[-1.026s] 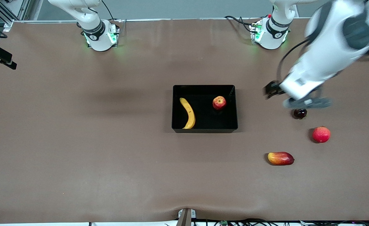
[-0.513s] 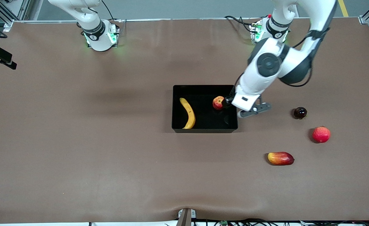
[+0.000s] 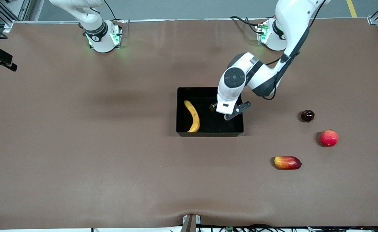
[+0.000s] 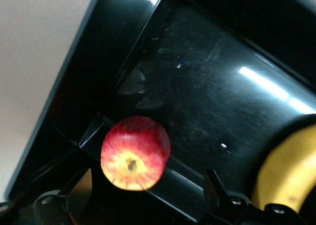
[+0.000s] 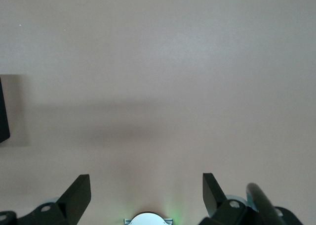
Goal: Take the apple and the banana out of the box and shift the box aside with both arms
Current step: 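Lower the left gripper and close it on the red apple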
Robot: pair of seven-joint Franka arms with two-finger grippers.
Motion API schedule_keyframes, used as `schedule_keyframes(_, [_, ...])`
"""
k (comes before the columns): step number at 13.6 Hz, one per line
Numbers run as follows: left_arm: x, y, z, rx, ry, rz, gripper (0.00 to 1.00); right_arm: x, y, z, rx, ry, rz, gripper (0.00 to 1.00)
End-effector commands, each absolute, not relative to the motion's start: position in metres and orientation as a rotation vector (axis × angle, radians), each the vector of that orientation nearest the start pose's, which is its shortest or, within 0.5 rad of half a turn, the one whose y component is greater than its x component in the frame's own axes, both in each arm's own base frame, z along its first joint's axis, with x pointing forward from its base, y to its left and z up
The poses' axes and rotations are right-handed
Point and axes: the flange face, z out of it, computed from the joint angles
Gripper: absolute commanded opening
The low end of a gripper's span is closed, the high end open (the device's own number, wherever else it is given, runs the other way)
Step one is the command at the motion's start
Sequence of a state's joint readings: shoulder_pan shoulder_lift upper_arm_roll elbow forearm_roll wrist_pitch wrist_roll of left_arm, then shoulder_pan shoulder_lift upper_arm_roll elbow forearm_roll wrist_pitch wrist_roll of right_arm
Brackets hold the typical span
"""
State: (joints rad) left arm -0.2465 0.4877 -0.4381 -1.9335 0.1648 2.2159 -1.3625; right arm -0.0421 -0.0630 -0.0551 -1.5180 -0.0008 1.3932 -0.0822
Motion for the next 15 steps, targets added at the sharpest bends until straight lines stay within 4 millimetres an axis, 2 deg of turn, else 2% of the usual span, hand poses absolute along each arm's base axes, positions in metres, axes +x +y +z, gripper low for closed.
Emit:
schedule_keyframes(1, [0.477,-0.373,0.223,-2.867,-0.961,0.208,1.00,0.508,-0.054,0.669,-3.118,0.032,0.090,1.00])
schedule_keyframes(4, [0.478,-0.367,0.204,-2.844,-0.943,0.218,1.00,0.508,-0.054,0.669,-3.118,0.032,0.090,1.00])
schedule_keyframes(5, [0.480,-0.366,0.203,-2.844,-0.941,0.212,0.66,0.508,-0.054,0.669,-3.118,0.032,0.090,1.00])
schedule_keyframes(6, [0.482,-0.366,0.204,-2.847,-0.940,0.210,0.16,0.508,-0.054,0.669,-3.119,0.033,0.091,1.00])
schedule_keyframes(7, [0.483,-0.367,0.207,-2.852,-0.934,0.199,0.00,0.508,-0.054,0.670,-3.118,0.032,0.088,1.00])
schedule_keyframes(8, [0.486,-0.368,0.215,-2.858,-0.936,0.185,0.00,0.508,-0.054,0.669,-3.118,0.032,0.090,1.00])
schedule_keyframes(9, [0.494,-0.368,0.232,-2.865,-0.943,0.156,0.00,0.508,-0.054,0.669,-3.119,0.033,0.091,1.00])
schedule_keyframes(10, [0.501,-0.368,0.257,-2.853,-0.940,0.135,0.00,0.508,-0.054,0.669,-3.118,0.032,0.090,1.00])
schedule_keyframes(13, [0.540,-0.370,0.353,-2.816,-0.969,0.088,0.00,0.508,-0.054,0.669,-3.118,0.032,0.090,1.00])
schedule_keyframes(14, [0.551,-0.363,0.379,-2.815,-0.946,0.096,0.00,0.508,-0.054,0.669,-3.118,0.032,0.090,1.00])
schedule_keyframes(15, [0.560,-0.352,0.394,-2.829,-0.879,0.118,0.00,0.509,-0.054,0.669,-3.118,0.032,0.088,1.00])
